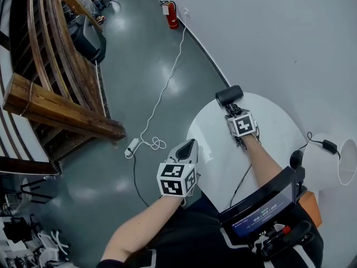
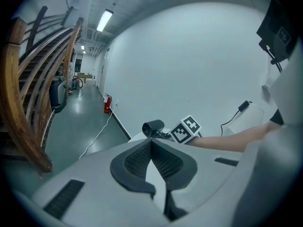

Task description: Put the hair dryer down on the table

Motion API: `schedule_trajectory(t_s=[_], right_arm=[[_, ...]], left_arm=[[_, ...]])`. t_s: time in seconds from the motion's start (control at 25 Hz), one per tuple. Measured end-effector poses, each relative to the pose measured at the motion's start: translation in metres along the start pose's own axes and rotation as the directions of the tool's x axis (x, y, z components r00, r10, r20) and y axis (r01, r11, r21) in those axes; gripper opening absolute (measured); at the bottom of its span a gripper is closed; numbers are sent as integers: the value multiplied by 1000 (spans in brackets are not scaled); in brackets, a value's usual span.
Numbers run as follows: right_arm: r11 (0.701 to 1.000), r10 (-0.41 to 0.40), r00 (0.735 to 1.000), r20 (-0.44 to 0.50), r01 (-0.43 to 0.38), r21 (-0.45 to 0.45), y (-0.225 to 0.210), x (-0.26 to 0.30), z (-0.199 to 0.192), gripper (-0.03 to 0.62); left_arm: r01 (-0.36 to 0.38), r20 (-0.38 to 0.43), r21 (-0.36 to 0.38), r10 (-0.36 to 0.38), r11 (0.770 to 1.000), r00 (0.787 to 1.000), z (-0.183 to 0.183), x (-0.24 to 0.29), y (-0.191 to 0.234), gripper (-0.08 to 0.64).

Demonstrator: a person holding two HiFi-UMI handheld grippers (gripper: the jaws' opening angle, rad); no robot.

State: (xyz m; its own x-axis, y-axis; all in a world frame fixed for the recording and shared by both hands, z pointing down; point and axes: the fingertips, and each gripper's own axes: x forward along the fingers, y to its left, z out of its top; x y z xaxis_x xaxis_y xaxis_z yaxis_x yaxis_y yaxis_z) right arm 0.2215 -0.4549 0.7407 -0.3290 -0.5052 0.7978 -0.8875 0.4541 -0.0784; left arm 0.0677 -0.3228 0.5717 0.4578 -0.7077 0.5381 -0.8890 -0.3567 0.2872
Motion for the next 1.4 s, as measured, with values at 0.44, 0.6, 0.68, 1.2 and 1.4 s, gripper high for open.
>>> schedule_trajectory(t_s=[0.44, 0.6, 0.68, 1.2, 1.4], right_arm=[[1000, 21, 1000, 2, -21, -5, 1, 1, -2, 249], [998, 60, 998, 9, -59, -38, 9, 0, -2, 297], [997, 62, 998, 19, -61, -40, 9, -2, -2, 304], [1000, -16, 992, 122, 18, -13, 10, -60, 15, 304], [998, -65, 975, 213, 65, 8, 14, -104, 31, 302]], left_arm=[[-10, 16, 8, 10, 1000, 1000, 0, -9, -2, 5], [-7, 28, 1, 6, 1000, 1000, 4, -15, -1, 6], [-8, 53, 1, 8, 1000, 999, 12, -17, 1, 6], [98, 81, 101, -106, 990, 991, 29, -18, -7, 6], [143, 129, 144, -162, 979, 978, 53, -25, -10, 5]])
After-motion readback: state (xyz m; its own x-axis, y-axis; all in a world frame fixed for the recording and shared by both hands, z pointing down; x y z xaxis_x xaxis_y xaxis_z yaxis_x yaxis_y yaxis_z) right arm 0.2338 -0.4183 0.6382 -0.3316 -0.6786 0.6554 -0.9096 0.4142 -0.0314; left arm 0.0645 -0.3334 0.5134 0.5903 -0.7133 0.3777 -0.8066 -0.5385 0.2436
